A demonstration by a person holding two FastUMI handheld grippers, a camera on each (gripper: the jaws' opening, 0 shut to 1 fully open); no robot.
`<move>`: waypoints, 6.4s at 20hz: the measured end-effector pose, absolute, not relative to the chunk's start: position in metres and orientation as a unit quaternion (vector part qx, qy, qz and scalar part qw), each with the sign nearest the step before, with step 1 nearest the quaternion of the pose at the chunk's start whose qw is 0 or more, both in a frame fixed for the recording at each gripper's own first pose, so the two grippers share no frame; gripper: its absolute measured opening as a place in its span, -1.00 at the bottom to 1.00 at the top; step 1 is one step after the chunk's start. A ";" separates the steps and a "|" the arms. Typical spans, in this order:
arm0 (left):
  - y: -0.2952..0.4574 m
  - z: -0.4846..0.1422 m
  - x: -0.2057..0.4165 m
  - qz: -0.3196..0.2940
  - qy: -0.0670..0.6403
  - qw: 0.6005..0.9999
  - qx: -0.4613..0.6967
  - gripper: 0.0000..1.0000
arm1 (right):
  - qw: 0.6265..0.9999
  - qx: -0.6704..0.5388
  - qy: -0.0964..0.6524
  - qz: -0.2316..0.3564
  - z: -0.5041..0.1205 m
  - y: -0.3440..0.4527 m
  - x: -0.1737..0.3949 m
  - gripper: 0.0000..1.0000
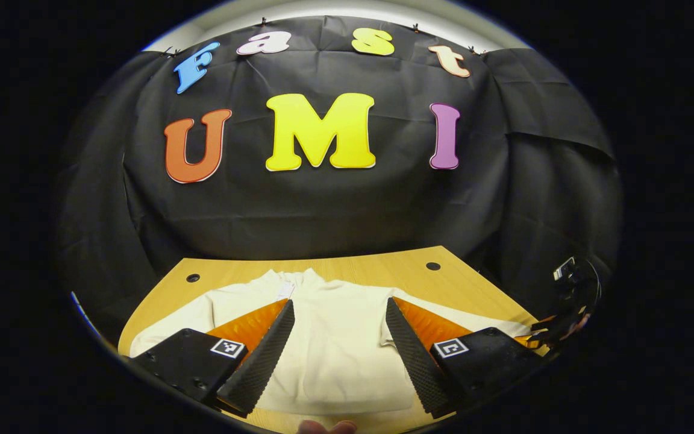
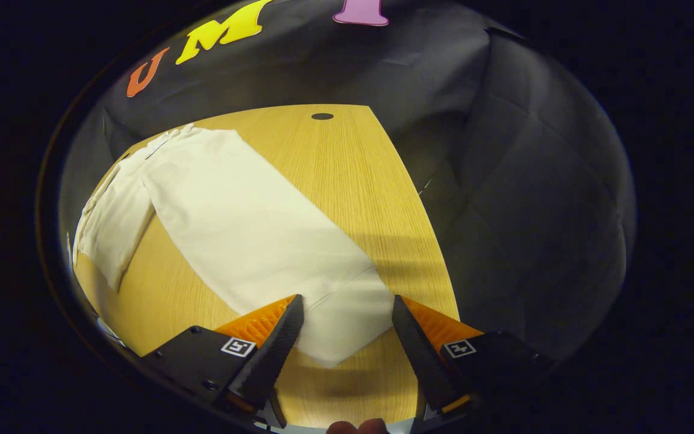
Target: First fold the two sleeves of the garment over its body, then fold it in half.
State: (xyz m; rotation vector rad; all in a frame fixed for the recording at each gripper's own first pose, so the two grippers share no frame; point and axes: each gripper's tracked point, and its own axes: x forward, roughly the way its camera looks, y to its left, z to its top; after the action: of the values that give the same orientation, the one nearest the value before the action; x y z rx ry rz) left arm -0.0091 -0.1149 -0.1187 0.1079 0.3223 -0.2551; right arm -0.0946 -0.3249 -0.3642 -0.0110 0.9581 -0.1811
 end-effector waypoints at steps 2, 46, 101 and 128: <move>-0.114 -0.119 -0.011 -0.125 0.162 0.978 0.051 0.95 | 0.883 0.022 0.461 -0.088 -0.367 -0.324 -0.097 0.94; 0.110 -0.128 -0.034 0.073 0.154 0.985 -0.037 0.96 | 0.961 -0.022 0.260 0.092 -0.040 -0.057 0.095 -0.99; 0.266 -0.153 -0.103 0.174 0.163 0.971 -0.005 0.95 | 0.901 -0.123 0.316 0.270 -0.278 0.376 0.214 0.05; 0.373 -0.308 -0.113 0.129 0.264 0.956 0.000 0.96 | 0.954 -0.096 0.192 0.209 -0.100 0.197 0.038 0.99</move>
State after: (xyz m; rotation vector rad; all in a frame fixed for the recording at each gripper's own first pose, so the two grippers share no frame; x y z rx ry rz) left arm -0.1128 0.3729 -0.3080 -0.0009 0.5369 0.2619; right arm 0.0377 0.1973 -0.1000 -0.1947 0.3909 0.4241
